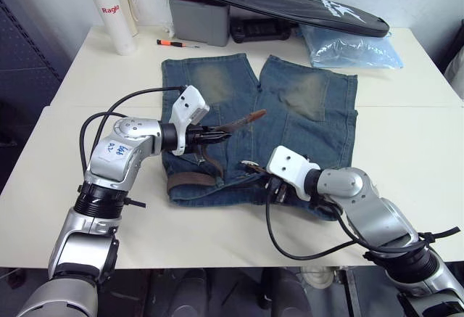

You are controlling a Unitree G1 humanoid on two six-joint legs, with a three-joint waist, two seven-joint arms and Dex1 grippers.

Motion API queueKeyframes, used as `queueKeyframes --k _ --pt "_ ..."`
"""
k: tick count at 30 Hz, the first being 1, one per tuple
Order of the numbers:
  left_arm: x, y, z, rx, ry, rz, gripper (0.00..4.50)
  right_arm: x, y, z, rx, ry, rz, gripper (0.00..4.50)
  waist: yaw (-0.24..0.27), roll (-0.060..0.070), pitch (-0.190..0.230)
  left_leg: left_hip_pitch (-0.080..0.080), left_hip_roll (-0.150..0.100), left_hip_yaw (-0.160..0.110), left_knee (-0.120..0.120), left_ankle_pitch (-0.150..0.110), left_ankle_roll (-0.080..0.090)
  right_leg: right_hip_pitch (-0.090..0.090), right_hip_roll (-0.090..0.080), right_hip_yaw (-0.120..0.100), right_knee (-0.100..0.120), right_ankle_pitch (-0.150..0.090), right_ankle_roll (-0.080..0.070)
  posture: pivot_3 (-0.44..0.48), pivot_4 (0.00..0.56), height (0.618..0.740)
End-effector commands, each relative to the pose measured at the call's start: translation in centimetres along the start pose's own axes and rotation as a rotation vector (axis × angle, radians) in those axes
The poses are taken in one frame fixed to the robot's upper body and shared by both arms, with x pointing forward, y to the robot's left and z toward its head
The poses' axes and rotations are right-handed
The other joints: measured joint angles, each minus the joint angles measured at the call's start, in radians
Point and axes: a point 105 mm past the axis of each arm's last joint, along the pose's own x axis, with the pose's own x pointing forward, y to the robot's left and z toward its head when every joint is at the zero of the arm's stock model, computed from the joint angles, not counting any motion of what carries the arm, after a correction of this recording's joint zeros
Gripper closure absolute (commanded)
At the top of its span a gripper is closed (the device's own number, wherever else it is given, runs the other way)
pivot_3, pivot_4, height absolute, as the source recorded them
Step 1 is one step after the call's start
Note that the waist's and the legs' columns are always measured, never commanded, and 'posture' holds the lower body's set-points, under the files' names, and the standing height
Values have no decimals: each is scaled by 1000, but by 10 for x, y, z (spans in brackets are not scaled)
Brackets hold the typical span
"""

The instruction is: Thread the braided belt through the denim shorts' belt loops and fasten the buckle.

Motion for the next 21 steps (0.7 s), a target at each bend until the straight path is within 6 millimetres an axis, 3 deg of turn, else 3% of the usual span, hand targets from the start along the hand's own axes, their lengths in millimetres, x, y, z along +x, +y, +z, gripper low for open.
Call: queueKeyframes --k 1,10,21 --pt "-5 0 10 28 -32 25 4500 -5 -13 7 80 -30 -45 4430 -1 0 0 0 0 0 0 0 0 0 0 0 0 0 0 0 150 740" --pt "-12 -1 5 -58 -7 82 4500 -7 -51 3 537 -134 -252 4430 -3 0 0 0 0 0 0 0 0 0 0 0 0 0 0 0 150 740" --pt "-9 -5 -12 -121 93 115 4500 -1 -44 13 802 -213 -235 4430 -6 1 0 0 0 0 -1 0 0 -1 1 1 1 0 0 0 150 740"
